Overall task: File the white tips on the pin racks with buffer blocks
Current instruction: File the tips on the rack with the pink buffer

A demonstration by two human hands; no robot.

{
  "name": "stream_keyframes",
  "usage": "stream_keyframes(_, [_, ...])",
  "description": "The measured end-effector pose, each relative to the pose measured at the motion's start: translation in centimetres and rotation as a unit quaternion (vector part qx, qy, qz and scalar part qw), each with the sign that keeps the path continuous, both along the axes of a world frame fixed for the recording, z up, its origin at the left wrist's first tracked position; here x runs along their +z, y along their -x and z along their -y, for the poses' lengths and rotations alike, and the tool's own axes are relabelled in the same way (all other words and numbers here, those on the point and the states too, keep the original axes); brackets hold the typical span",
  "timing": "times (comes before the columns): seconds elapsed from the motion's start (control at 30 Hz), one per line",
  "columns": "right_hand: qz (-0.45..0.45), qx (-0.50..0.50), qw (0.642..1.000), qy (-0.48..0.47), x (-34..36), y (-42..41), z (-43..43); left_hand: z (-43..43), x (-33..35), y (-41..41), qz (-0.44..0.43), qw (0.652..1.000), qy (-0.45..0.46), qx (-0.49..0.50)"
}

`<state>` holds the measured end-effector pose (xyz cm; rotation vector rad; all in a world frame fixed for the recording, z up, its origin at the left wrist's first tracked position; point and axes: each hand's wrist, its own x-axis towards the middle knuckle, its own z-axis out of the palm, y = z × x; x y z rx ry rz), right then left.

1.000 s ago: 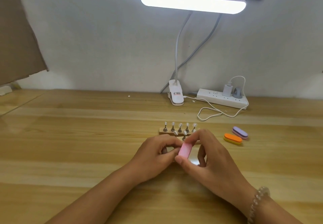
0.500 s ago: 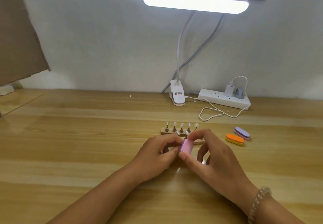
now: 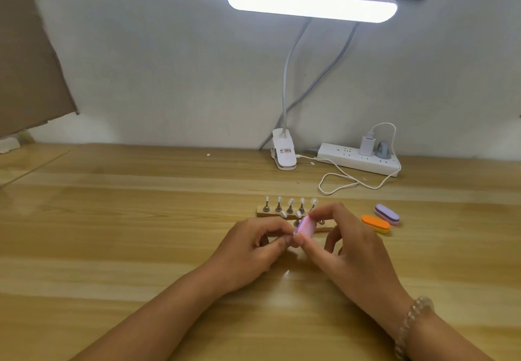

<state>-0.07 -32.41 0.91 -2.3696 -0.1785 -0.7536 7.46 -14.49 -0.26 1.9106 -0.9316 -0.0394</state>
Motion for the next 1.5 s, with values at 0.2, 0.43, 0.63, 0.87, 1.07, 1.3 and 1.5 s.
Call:
stream_keyframes(0.2, [-0.017,0.014,1.000,0.015,0.2,0.1,-0.2,0.0,0.1,0.1,0.004,1.000,-0.018,0.016])
stream_keyframes(0.43, [-0.013,0.037,0.999,0.013,0.1,0.6,-0.6,0.0,0.2,0.2,0.004,1.000,-0.019,0.015])
stream_keyframes(0.63, [-0.029,-0.003,0.998,-0.047,0.0,-0.3,0.3,0.2,0.1,0.2,0.011,1.000,-0.007,0.023])
stream_keyframes(0.87, [-0.034,0.027,0.999,-0.001,-0.1,0.1,-0.6,0.1,0.3,0.2,-0.004,0.999,0.001,0.039])
stream_keyframes(1.07, [-0.015,0.003,1.000,-0.024,-0.2,0.0,0.0,0.1,0.5,0.1,-0.035,0.999,0.020,0.031])
stream_keyframes(1.3, [-0.038,-0.002,0.998,-0.045,-0.2,-0.5,0.3,0.1,0.4,0.1,-0.013,0.999,0.009,0.031])
stream_keyframes(1.5, [-0.043,0.050,0.997,0.035,-0.5,0.3,-0.9,0.1,0.5,0.3,-0.007,1.000,0.008,0.018])
